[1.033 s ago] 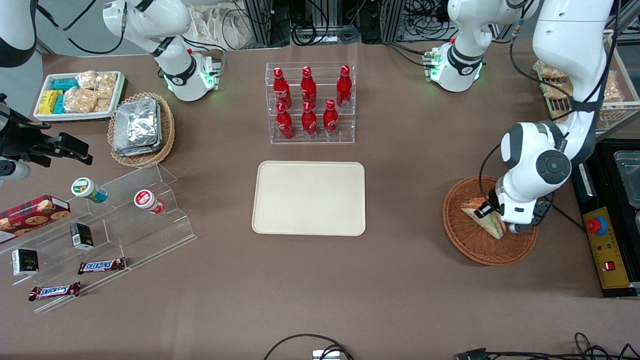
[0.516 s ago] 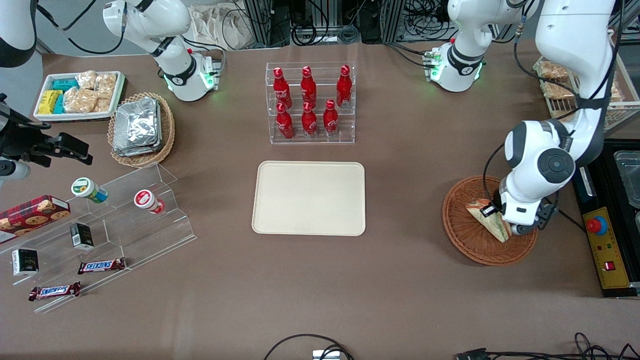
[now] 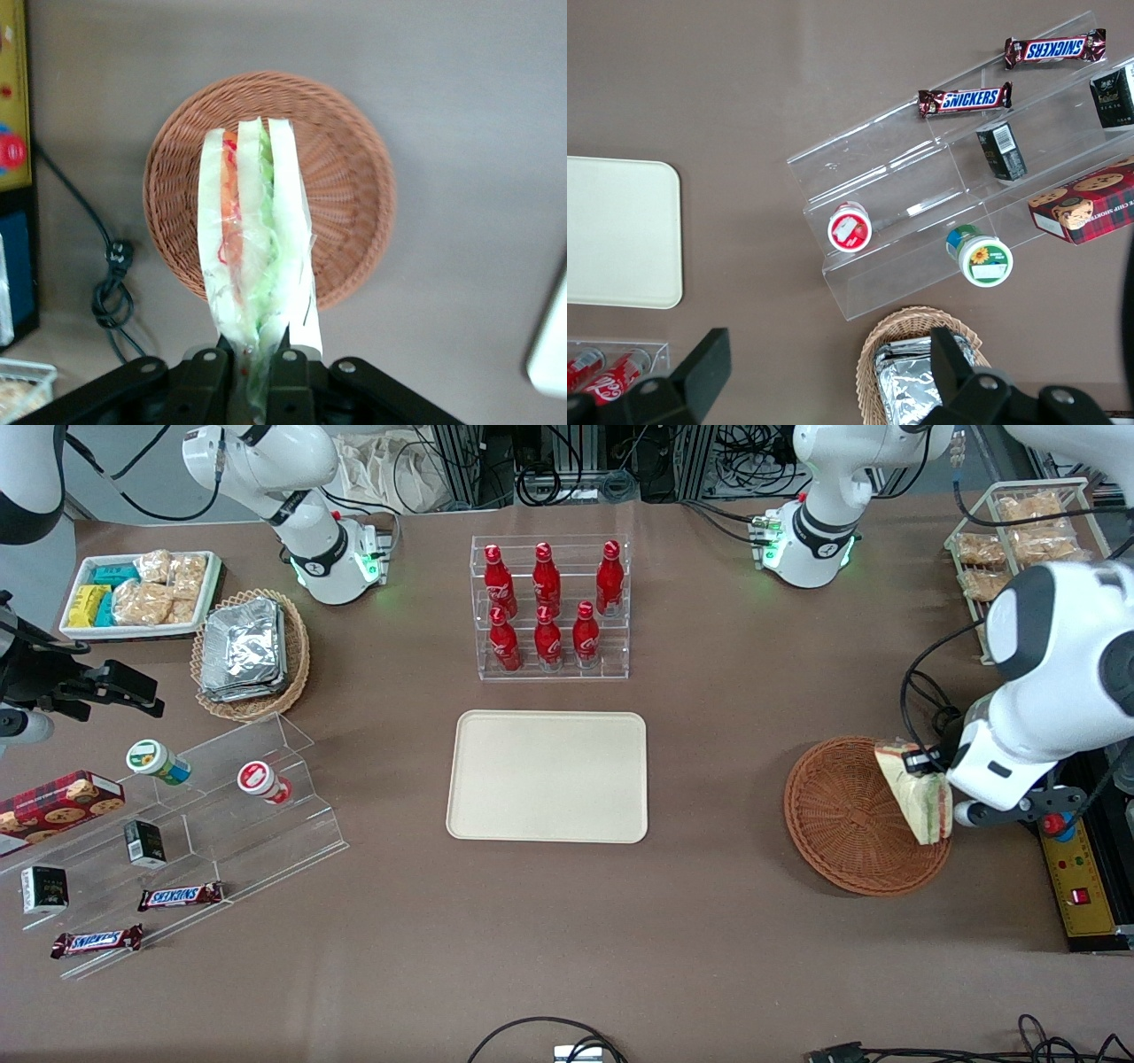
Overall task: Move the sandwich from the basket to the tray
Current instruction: 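Lift the sandwich out of the basket with the left gripper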
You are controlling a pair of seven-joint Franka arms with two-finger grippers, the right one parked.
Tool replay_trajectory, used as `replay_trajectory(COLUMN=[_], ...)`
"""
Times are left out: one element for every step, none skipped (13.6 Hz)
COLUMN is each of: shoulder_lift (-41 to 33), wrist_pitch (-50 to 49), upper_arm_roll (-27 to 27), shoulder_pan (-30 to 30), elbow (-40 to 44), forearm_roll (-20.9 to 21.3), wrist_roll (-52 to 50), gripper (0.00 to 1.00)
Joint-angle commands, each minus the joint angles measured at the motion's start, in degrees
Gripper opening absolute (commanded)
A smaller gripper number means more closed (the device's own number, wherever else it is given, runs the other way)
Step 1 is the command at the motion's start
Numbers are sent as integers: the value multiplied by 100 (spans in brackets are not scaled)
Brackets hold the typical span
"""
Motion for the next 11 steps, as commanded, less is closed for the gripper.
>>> replay_trajectory(shoulder_lift=[133, 124, 107, 81, 80, 106, 176, 281, 378, 536, 650], wrist_pitch=[-1017, -1264, -1397, -1442, -1434, -1390, -1329, -1172, -900, -567, -276], upper_arm_roll=[-578, -850, -1087, -1325, -1580, -1869, -2194, -2484, -2679, -2768, -2769], shoulder_pan=[-25, -34, -34, -34, -34, -43, -51, -86, -113, -261, -419], elbow=[1060, 1281, 1431, 1485, 1485, 1468, 1468, 1459, 1415, 1389, 1275], forearm_roll=[0, 9, 0, -52, -70, -62, -53, -35, 0, 17, 44], wrist_roll=[531, 523, 540, 497, 418, 165, -316, -739, -1100, -1425, -1716], gripper=[0, 0, 0, 0, 0, 0, 0, 0, 0, 0, 0])
